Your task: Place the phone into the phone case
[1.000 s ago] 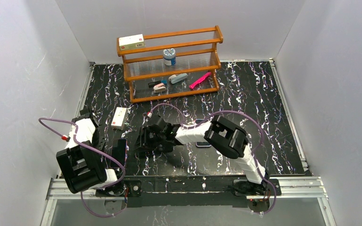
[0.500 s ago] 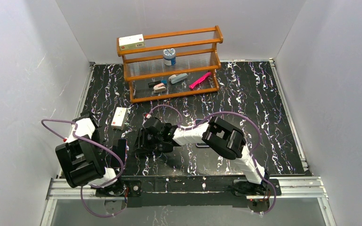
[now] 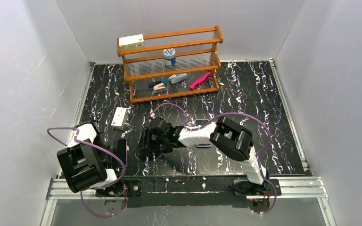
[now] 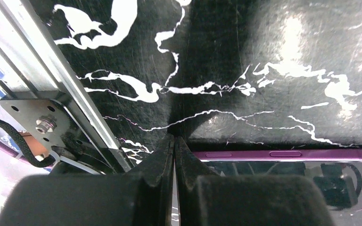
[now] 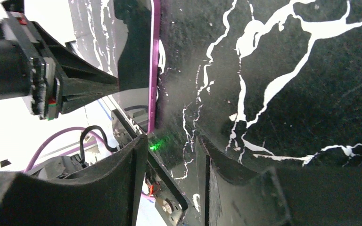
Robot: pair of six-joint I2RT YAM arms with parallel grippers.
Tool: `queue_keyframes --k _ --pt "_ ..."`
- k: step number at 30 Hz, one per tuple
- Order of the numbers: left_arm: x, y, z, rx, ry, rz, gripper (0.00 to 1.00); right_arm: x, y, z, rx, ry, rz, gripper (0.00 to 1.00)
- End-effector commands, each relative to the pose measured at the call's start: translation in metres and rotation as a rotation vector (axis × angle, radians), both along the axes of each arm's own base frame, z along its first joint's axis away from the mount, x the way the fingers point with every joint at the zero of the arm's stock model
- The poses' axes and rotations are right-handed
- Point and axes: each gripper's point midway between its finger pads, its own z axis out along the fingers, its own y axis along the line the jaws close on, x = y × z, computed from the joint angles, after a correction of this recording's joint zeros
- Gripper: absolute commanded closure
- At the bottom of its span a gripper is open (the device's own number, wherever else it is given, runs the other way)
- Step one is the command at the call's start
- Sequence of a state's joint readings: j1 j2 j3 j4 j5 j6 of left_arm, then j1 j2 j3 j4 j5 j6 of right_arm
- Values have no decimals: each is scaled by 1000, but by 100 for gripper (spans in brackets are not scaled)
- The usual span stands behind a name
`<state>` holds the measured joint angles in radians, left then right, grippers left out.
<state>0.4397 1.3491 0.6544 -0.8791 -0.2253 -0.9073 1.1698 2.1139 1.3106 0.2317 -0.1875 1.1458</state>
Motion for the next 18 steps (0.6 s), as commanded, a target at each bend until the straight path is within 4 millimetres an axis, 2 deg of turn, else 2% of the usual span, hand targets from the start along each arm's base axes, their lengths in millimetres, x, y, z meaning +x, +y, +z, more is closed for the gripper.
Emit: queue_keyframes --k 1,7,14,18 --pt "-1 -23 -15 -112 -26 28 100 10 -8 22 27 -75 -22 49" --pt "-2 -37 -12 -177 -55 27 100 9 -20 29 44 -100 -12 50" --pt "10 -57 -14 -281 -156 34 100 7 -32 31 66 -114 32 50" --pt "19 -63 -10 -315 -206 26 100 7 -32 32 75 -117 55 50"
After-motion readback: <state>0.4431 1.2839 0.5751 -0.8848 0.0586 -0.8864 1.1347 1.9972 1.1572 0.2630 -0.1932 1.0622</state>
